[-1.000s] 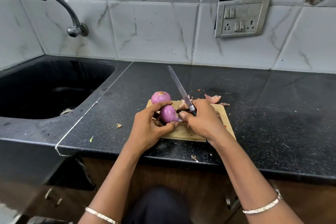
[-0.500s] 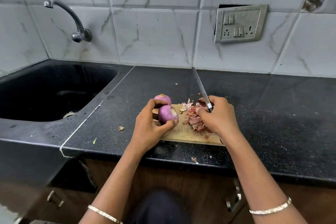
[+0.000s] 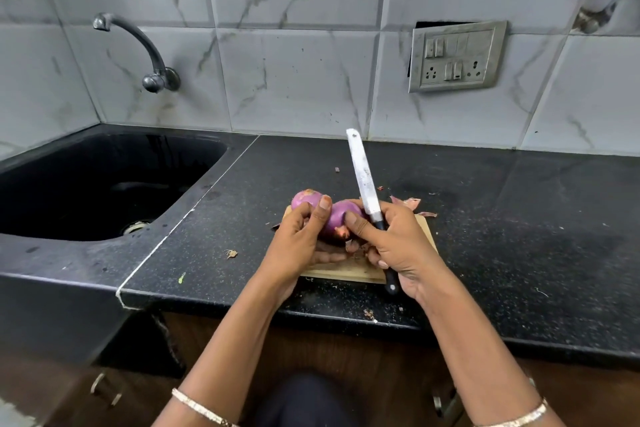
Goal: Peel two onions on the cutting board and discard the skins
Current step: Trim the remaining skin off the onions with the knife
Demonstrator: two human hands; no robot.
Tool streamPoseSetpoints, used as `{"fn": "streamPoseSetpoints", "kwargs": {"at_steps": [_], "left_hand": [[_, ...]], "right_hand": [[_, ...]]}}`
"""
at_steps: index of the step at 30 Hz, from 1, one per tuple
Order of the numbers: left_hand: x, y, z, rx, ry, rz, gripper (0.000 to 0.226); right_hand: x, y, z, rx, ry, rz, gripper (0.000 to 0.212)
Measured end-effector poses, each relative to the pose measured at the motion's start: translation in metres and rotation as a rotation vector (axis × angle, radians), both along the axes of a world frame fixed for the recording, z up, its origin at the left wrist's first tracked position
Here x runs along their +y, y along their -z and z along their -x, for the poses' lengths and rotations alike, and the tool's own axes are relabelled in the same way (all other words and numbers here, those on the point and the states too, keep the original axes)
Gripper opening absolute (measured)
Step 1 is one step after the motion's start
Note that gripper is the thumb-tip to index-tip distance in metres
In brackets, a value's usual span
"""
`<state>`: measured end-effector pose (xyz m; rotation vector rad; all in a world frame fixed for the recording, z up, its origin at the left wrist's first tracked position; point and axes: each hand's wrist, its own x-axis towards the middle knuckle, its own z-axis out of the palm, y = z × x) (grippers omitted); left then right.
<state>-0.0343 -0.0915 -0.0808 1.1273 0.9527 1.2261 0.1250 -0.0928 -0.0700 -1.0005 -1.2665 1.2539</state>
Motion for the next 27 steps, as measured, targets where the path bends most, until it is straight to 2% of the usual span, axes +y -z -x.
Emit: {"fn": "streamPoseSetpoints", "kwargs": {"at_steps": [3, 6, 9, 12, 15, 19, 21, 24, 27], "left_hand": [[0.002, -0.001, 0.009, 0.081, 0.040, 0.012, 0.037], [0.003, -0.002, 0.021, 0.207, 0.149, -0.108, 0.030], [0.006, 0.000, 0.027, 0.298, 0.258, -0.223, 0.058], [0.014, 0.002, 0.026, 0.412, 0.169, -0.356, 0.063], [0.018, 0.007, 0.028, 0.408, 0.091, -0.412, 0.063], [0.018, 0.018, 0.028, 0.296, 0.042, -0.360, 0.059], [0.019, 0.022, 0.027, 0.355, -0.054, -0.374, 0.059], [0.019, 0.024, 0.028, 0.535, -0.194, -0.444, 0.061], [0.017, 0.026, 0.028, 0.604, -0.238, -0.477, 0.061]], "right_hand": [[0.007, 0.000, -0.003, 0.082, 0.005, 0.102, 0.031], [0.012, 0.001, -0.007, 0.152, -0.017, 0.172, 0.021], [0.017, -0.002, -0.009, 0.178, -0.046, 0.198, 0.018], [0.020, -0.006, -0.008, 0.165, -0.070, 0.232, 0.016], [0.021, -0.007, -0.006, 0.131, -0.080, 0.263, 0.019], [0.017, -0.004, 0.002, 0.067, -0.030, 0.225, 0.023], [0.012, -0.001, 0.004, -0.031, 0.032, 0.182, 0.022], [-0.001, 0.005, -0.001, -0.389, 0.176, 0.036, 0.022], [-0.021, 0.013, -0.007, -0.654, 0.237, -0.135, 0.040]]}}
